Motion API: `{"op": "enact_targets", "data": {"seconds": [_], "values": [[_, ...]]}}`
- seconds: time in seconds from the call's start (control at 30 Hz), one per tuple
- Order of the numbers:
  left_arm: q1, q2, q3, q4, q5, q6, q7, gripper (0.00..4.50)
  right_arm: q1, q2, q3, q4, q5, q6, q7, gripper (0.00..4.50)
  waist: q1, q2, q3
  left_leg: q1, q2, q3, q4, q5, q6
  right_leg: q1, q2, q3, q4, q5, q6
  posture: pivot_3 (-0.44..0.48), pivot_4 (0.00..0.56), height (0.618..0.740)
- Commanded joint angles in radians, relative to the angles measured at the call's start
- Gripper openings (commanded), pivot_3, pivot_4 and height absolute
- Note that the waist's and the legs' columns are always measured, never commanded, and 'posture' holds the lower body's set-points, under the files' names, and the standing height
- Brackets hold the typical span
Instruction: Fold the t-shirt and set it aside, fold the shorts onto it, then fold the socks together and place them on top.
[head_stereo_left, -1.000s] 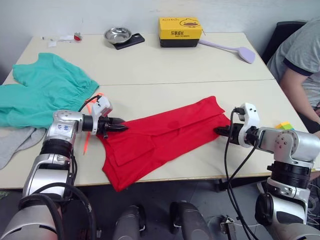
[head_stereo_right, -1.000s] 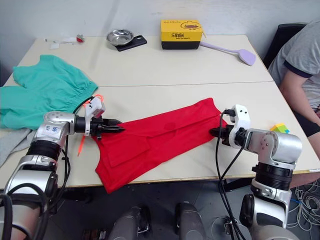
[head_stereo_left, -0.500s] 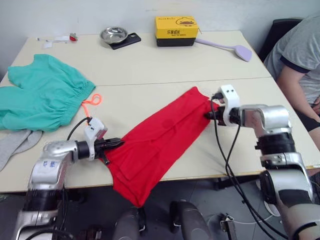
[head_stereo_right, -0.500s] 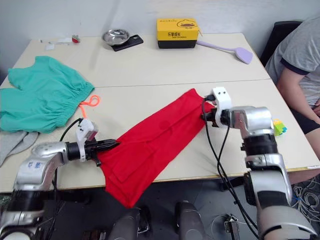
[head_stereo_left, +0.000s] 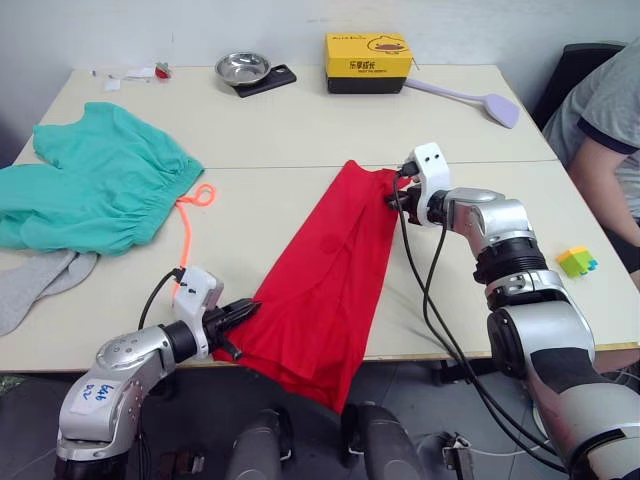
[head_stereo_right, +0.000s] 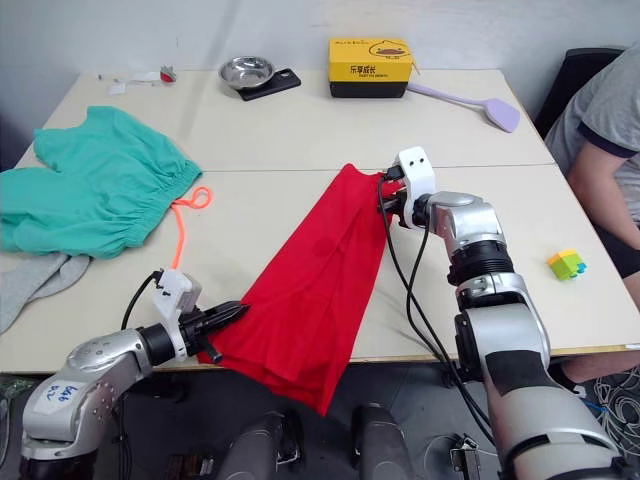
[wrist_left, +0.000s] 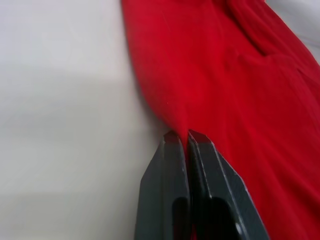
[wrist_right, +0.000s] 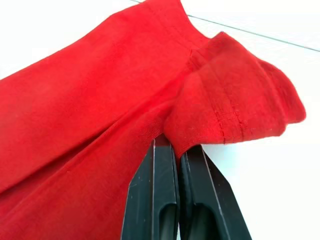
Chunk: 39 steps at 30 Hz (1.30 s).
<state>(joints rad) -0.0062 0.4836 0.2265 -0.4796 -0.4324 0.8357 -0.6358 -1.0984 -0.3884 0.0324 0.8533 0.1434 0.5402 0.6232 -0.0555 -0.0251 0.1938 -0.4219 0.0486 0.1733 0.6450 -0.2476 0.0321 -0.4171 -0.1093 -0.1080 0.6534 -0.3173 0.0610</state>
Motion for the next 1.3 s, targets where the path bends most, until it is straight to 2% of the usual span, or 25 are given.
{"op": "enact_targets", "data": {"seconds": [0.03, 0.13, 0.23, 0.33, 0.4, 0.53, 0.6, 0.7, 0.87, 1.0, 1.13, 1.3], "values": [[-0.032, 0.049, 0.043, 0.044, -0.053, -0.011, -0.045, 1.35, -0.039, -0.048, -0.021, -0.008, -0.01, -0.044, 0.042, 1.35, 0.0, 0.0, 0.0, 0.0, 0.0, 0.0, 0.0, 0.0, 0.0, 0.0, 0.0, 0.0, 0.0, 0.0, 0.0, 0.0, 0.15, 0.74], [-0.077, 0.126, 0.051, 0.122, -0.07, -0.034, -0.115, 2.35, -0.024, -0.108, 0.0, -0.047, -0.021, -0.002, 0.115, 2.43, 0.001, 0.001, 0.001, 0.0, 0.0, 0.0, 0.0, 0.0, 0.0, 0.0, 0.0, 0.0, 0.0, 0.0, 0.0, 0.0, 0.15, 0.74], [-0.14, 0.198, 0.029, 0.24, -0.028, -0.174, -0.202, 3.35, 0.019, -0.188, 0.021, -0.155, 0.013, 0.171, 0.245, 3.56, 0.003, 0.003, 0.002, -0.001, 0.0, 0.0, 0.0, -0.001, -0.002, 0.0, 0.0, -0.001, -0.001, 0.0, 0.0, 0.0, 0.15, 0.74], [-0.219, 0.241, -0.01, 0.344, -0.03, -0.224, -0.288, 4.28, 0.1, -0.264, 0.003, -0.339, 0.076, 0.365, 0.31, 4.5, 0.005, 0.003, 0.002, -0.001, 0.0, -0.001, -0.001, -0.003, -0.004, -0.001, -0.001, -0.001, -0.002, 0.0, 0.0, 0.0, 0.15, 0.74], [-0.304, 0.235, -0.035, 0.409, -0.049, -0.211, -0.311, 4.28, 0.192, -0.339, 0.002, -0.525, 0.147, 0.521, 0.368, 4.5, 0.009, 0.004, 0.002, -0.001, 0.0, -0.001, -0.002, -0.003, -0.004, -0.001, -0.001, -0.001, -0.002, 0.0, 0.0, 0.0, 0.15, 0.74], [-0.51, 0.177, -0.149, 0.566, -0.018, -0.173, -0.327, 4.4, 0.401, -0.439, -0.086, -0.929, 0.35, 0.888, 0.389, 4.5, 0.027, 0.005, 0.003, -0.001, 0.0, -0.002, -0.002, -0.001, 0.0, -0.001, -0.001, -0.002, -0.004, 0.0, 0.0, 0.0, 0.15, 0.74], [-0.587, 0.142, -0.199, 0.649, 0.029, -0.203, -0.31, 4.4, 0.474, -0.446, -0.131, -1.069, 0.426, 1.006, 0.383, 4.5, 0.027, 0.005, 0.003, -0.001, 0.0, -0.002, -0.002, -0.001, 0.001, 0.0, -0.001, -0.002, -0.004, 0.0, 0.0, 0.0, 0.15, 0.74], [-0.753, 0.019, -0.256, 0.861, 0.07, -0.233, -0.284, 4.4, 0.611, -0.403, -0.19, -1.245, 0.537, 1.073, 0.323, 4.5, 0.031, 0.005, 0.003, -0.001, 0.0, -0.002, 0.0, -0.003, 0.004, 0.0, -0.001, -0.003, -0.003, 0.0, 0.0, 0.0, 0.15, 0.74], [-0.972, -0.101, -0.309, 1.239, 0.212, -0.379, -0.185, 4.4, 0.758, -0.291, -0.222, -1.361, 0.657, 1.074, 0.124, 4.5, 0.03, 0.002, 0.003, -0.002, -0.001, -0.003, 0.002, -0.005, 0.01, 0.002, -0.001, -0.004, -0.004, 0.001, 0.001, 0.0, 0.15, 0.74], [-1.071, -0.141, -0.322, 1.438, 0.272, -0.476, -0.196, 4.4, 0.813, -0.221, -0.228, -1.393, 0.782, 1.074, -0.038, 4.5, 0.025, 0.001, 0.003, -0.002, 0.0, -0.001, 0.001, -0.005, 0.01, 0.001, -0.001, -0.003, -0.006, 0.001, 0.002, 0.0, 0.15, 0.74], [-1.144, -0.19, -0.334, 1.575, 0.312, -0.512, -0.259, 4.4, 0.837, -0.127, -0.206, -1.395, 0.883, 1.074, -0.219, 4.5, 0.03, 0.0, 0.002, -0.002, 0.0, -0.002, 0.001, -0.004, 0.008, 0.002, 0.0, -0.005, -0.006, 0.001, 0.002, 0.0, 0.15, 0.74], [-1.178, -0.221, -0.33, 1.645, 0.353, -0.527, -0.299, 4.4, 0.836, -0.066, -0.188, -1.371, 0.988, 1.074, -0.389, 4.5, 0.027, -0.002, 0.001, -0.001, 0.0, -0.003, 0.001, -0.006, 0.01, 0.003, 0.0, -0.005, -0.007, 0.001, 0.002, 0.0, 0.15, 0.74]]}}
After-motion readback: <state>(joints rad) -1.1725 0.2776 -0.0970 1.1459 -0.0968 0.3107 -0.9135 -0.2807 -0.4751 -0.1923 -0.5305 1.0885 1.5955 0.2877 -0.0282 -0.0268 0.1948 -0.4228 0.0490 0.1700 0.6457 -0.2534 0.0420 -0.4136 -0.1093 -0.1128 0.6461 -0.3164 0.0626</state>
